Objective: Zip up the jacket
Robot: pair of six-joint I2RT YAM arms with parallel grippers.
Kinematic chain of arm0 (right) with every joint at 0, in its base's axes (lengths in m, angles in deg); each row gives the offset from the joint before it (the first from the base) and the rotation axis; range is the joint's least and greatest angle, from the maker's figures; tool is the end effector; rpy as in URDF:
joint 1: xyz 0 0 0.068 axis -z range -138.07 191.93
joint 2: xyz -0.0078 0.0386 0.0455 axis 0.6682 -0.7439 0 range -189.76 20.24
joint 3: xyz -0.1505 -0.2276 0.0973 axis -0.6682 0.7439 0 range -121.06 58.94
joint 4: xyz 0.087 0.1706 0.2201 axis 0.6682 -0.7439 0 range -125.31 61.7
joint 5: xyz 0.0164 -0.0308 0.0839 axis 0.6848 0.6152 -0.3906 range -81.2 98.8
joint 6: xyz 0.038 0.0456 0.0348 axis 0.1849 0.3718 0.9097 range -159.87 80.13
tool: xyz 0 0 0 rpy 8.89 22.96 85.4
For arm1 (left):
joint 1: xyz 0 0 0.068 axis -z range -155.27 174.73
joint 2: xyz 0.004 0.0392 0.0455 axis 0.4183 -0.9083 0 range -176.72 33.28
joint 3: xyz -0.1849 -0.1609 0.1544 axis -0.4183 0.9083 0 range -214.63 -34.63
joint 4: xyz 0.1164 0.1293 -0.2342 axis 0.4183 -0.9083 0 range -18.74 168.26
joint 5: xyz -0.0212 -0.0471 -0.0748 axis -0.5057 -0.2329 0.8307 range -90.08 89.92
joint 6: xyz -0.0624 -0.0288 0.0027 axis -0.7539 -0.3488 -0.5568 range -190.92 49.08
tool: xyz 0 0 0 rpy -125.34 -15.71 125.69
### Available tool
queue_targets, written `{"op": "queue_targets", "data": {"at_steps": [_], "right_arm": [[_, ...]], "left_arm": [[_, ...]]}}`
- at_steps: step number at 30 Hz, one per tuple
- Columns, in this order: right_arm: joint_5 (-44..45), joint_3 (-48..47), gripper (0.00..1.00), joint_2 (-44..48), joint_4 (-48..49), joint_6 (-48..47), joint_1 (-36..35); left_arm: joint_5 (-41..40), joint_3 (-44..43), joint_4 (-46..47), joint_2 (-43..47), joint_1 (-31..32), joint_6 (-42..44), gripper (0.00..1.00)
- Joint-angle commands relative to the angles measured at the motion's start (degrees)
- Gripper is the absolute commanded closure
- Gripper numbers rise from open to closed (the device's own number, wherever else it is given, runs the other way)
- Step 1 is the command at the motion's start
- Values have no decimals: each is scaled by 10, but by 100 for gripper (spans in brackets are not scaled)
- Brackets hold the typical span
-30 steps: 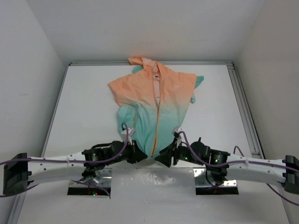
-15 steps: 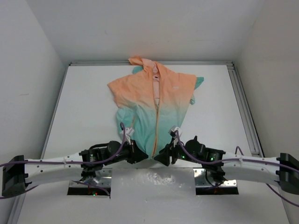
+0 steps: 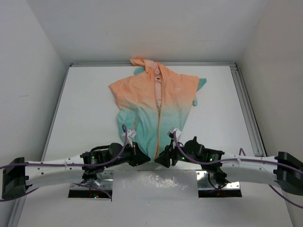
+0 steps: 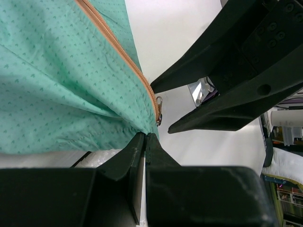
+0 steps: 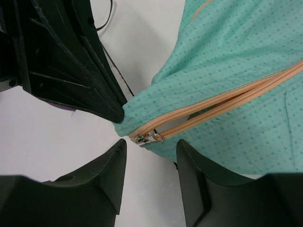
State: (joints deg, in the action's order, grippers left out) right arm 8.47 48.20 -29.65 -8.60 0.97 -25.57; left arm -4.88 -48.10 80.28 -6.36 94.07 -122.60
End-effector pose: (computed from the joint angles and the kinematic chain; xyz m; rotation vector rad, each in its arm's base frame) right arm 0.0814 0.1975 0.1572 -0.4951 2.0704 1.2246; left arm 0.0737 -0.1823 0.1717 0.2825 2.2114 -1.2101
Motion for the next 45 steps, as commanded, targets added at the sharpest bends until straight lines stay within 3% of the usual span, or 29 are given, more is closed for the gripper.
{"op": "queue_targets", "data": {"at_steps": [1, 35, 45], "right_arm": [[-12, -29, 54, -13, 40, -9, 3], [-26, -16, 78, -25, 73, 8, 4], [-24, -9, 95, -28, 86, 13, 4]], "left_arm": [[14, 0, 40, 1, 2, 4, 100], [7, 3, 32, 12, 2, -2, 100], [2, 4, 25, 21, 2, -5, 100]]}}
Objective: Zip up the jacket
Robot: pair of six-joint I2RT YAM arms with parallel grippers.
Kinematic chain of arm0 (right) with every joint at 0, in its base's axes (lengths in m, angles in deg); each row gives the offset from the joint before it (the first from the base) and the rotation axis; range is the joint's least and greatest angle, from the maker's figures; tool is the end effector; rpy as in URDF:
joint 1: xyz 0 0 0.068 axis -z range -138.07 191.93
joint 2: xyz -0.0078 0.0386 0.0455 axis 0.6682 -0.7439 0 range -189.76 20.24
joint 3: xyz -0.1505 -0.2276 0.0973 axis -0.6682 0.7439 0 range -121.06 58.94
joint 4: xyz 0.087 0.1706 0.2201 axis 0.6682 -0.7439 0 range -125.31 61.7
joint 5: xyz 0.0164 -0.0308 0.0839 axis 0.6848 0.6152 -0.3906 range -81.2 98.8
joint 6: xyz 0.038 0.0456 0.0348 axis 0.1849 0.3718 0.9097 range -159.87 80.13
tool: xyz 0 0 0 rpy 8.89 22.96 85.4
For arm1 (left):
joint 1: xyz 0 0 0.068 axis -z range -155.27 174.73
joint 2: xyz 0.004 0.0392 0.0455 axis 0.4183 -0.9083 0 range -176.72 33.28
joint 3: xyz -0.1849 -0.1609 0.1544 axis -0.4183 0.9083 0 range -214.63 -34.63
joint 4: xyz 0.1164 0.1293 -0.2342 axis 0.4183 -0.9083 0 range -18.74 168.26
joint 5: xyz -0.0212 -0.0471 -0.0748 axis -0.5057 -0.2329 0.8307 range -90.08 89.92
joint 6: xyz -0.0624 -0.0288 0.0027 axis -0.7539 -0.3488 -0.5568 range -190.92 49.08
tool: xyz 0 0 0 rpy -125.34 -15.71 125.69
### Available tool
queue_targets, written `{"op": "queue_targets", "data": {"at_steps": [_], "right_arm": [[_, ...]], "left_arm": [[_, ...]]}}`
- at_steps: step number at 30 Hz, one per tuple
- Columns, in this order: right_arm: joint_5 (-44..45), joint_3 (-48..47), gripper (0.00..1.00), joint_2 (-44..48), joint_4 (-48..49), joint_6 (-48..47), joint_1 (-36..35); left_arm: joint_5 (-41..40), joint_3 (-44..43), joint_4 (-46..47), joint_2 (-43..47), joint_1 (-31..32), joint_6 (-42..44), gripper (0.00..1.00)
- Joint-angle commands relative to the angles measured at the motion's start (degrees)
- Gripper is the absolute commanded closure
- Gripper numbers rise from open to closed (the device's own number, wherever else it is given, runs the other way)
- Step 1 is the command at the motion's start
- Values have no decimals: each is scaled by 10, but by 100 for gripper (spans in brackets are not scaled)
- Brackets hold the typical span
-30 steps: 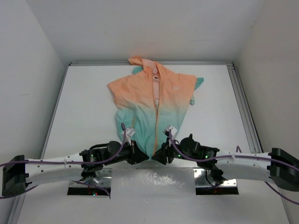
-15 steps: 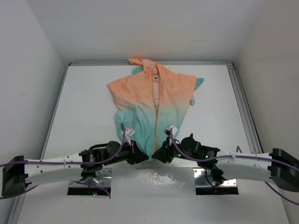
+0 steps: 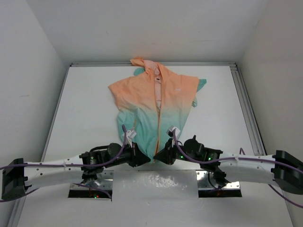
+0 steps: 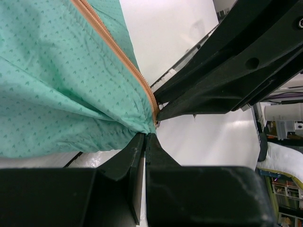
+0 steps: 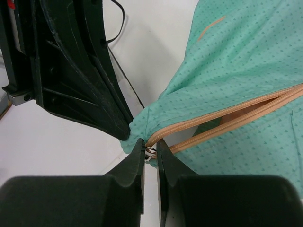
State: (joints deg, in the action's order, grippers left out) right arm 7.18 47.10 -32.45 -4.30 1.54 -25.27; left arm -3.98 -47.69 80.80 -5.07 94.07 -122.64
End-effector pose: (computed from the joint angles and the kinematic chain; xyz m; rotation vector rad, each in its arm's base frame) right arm 0.0846 0.2055 0.1639 -0.4882 2.0339 1.2777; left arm 0.0723 -0.1810 0.1738 0.2895 2.1940 -1.2439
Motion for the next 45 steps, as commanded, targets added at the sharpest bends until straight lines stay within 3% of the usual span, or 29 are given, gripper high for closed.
{"op": "queue_targets", "data": {"at_steps": [1, 12, 16, 18, 23, 29, 34, 40, 45], "right_arm": [[-9, 4, 99, 1, 45, 8, 1], [15, 7, 100, 8, 34, 19, 1], [15, 7, 100, 6, 40, 21, 1], [13, 3, 100, 4, 36, 19, 1], [14, 6, 100, 7, 41, 22, 1], [11, 10, 100, 4, 46, 25, 1], [14, 16, 100, 2, 53, 29, 1], [45, 24, 100, 6, 53, 35, 1], [139, 35, 100, 27, 39, 46, 1]], "left_arm": [[-7, 1, 18, 9, 3, -5, 100], [7, 10, 24, 9, 3, -10, 100], [25, 11, 54, -13, 3, -8, 74], [34, 3, 66, -25, 2, 0, 67], [36, -5, 90, -62, 3, 7, 63], [32, -5, 107, -75, 3, 7, 74], [25, -5, 117, -84, 2, 7, 99], [25, 5, 106, -70, 2, 6, 100], [21, 25, 92, -27, 3, -9, 100]]}}
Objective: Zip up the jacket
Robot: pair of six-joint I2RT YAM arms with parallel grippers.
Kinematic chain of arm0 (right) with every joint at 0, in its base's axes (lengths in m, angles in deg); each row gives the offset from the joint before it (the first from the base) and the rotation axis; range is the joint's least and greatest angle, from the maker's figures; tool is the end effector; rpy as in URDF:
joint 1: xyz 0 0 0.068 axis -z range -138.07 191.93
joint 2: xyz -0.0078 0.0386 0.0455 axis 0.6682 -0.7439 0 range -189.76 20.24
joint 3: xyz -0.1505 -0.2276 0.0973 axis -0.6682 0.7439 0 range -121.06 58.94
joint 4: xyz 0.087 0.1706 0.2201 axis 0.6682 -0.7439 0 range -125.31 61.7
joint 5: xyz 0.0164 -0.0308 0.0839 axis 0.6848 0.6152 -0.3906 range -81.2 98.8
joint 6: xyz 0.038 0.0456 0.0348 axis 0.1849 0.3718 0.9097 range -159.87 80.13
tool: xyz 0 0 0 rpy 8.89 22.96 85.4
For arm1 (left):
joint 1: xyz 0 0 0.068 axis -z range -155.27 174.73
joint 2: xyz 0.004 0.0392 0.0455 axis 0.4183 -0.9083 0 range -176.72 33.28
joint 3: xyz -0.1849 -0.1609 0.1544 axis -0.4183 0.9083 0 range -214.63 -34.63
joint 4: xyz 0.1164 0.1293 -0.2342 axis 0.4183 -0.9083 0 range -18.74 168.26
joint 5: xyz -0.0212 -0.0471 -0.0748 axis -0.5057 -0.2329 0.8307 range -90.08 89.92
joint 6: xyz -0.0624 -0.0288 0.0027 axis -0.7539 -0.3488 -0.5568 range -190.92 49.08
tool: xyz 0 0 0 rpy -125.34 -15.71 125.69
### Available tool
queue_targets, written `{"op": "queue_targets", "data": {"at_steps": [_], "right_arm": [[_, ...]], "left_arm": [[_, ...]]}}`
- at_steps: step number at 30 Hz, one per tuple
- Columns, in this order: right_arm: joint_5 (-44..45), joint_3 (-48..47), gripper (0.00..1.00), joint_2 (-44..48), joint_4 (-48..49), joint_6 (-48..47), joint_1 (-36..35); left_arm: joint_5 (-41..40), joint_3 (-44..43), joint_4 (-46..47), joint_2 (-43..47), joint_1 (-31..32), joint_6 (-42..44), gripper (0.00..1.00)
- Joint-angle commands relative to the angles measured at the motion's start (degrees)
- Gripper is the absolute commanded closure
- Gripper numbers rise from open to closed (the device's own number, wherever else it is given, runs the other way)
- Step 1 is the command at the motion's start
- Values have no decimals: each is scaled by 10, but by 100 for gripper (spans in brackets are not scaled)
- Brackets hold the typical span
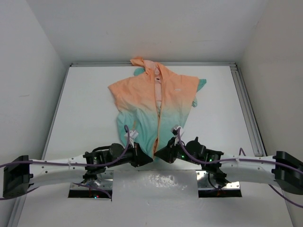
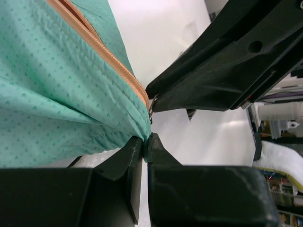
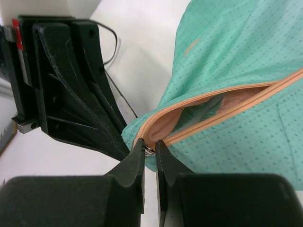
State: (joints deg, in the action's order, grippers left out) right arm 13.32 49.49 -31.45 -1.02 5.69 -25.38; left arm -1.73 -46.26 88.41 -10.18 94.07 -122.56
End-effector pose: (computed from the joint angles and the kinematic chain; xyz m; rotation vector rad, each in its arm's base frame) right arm 0.0873 0.1977 0.1591 -0.3243 2.0155 1.2612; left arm 0.0732 -0.1896 0.1640 0.3189 2.1877 -1.2899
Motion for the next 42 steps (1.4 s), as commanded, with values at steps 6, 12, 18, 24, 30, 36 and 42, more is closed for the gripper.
{"op": "queue_targets", "data": {"at_steps": [6, 12, 18, 24, 30, 36, 42], "right_arm": [[137, -6, 100, 40, -14, -7, 2], [196, -30, 100, 41, -11, -24, 2], [159, -92, 100, -11, -35, -53, 2], [-42, 12, 81, 81, 21, -74, 2], [-118, 4, 48, 119, -61, -135, 2], [-140, -36, 46, 76, -87, -159, 2], [-160, -51, 48, 30, -71, -162, 2]], "left_arm": [[8, 24, 19, 37, 3, -17, 100], [35, 32, 28, 6, 2, -23, 100], [41, 38, 29, 5, 3, -27, 100], [30, 42, 28, 58, 3, -26, 100], [66, 57, 85, 43, -3, -44, 100], [79, 55, 94, 41, -4, -46, 100], [89, 56, 101, 41, -4, -48, 100]]}}
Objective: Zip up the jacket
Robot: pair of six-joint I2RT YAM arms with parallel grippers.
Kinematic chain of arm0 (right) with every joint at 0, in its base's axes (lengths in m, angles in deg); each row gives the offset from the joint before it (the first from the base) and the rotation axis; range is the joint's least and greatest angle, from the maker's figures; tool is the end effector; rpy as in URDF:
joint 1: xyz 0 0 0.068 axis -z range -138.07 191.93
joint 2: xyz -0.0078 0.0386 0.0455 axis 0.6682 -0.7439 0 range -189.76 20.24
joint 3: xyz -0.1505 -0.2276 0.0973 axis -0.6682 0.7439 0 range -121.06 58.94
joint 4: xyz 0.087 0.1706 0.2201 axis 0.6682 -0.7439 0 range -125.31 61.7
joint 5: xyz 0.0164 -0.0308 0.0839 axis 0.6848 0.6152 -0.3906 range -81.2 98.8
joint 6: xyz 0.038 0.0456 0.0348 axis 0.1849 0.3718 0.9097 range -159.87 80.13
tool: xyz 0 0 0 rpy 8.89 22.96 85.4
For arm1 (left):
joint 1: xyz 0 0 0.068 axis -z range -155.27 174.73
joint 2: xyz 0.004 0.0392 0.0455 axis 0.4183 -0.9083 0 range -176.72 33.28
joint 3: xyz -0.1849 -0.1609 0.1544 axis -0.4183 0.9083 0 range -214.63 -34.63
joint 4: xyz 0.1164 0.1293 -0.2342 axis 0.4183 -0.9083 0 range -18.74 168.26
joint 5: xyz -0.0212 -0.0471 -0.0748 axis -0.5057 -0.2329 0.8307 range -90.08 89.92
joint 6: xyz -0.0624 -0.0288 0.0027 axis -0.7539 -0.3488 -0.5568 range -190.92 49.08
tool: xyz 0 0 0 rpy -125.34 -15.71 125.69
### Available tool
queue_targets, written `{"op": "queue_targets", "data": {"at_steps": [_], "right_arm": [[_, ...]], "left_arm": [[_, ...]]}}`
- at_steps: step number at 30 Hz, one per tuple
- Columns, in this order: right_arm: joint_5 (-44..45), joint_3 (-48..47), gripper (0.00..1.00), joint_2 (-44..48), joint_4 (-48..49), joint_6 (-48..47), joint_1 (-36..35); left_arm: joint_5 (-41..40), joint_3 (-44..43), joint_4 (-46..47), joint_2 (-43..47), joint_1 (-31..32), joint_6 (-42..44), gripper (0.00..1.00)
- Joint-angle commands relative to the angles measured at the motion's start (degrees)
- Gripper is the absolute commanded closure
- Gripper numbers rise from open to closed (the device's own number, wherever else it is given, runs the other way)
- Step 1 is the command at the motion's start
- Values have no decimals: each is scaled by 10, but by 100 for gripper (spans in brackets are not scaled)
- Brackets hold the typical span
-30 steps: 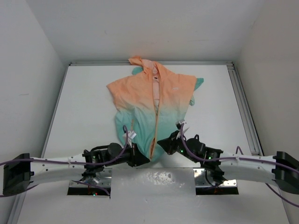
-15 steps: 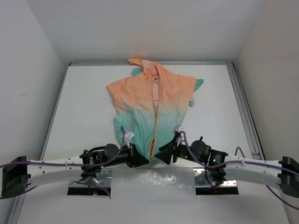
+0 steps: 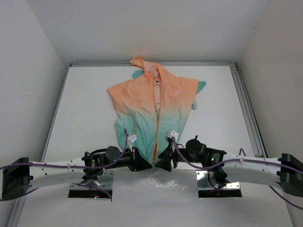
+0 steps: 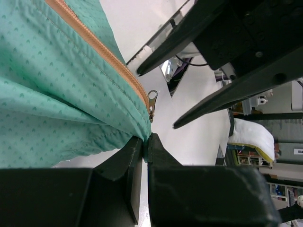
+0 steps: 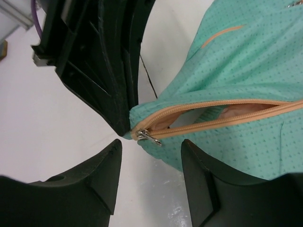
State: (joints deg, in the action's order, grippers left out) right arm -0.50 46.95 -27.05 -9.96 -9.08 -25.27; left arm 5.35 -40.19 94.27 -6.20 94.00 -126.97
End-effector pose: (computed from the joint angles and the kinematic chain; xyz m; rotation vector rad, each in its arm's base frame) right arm 0.0742 0.2000 0.1715 -0.7707 1.9411 1.2764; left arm 0.0621 -0.1789 0.1477 0.3311 2.1916 -1.4802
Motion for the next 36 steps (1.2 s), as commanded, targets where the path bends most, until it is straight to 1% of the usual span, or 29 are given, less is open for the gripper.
{"op": "queue_targets", "data": {"at_steps": [1, 11, 24, 26, 28, 32, 36], "right_arm": [[-18, -29, 49, -19, 18, -18, 1], [-24, -38, 53, -55, 43, -17, 1], [-12, -39, 73, -65, 56, -12, 2], [-12, -41, 80, -69, 55, -10, 1], [-12, -43, 84, -74, 50, -8, 2], [-9, -46, 83, -81, 45, -6, 2], [-6, -52, 86, -84, 37, -3, 1]], "left_arm": [[22, -4, 43, -1, -3, -4, 100], [25, 0, 49, 5, -4, -5, 100], [27, -8, 40, -3, -3, -2, 100], [26, -10, 36, -3, -3, 1, 100], [23, -6, 39, 0, -3, -3, 100], [24, -13, 32, 2, -4, 2, 100], [25, -11, 36, 0, -4, 1, 100]]}}
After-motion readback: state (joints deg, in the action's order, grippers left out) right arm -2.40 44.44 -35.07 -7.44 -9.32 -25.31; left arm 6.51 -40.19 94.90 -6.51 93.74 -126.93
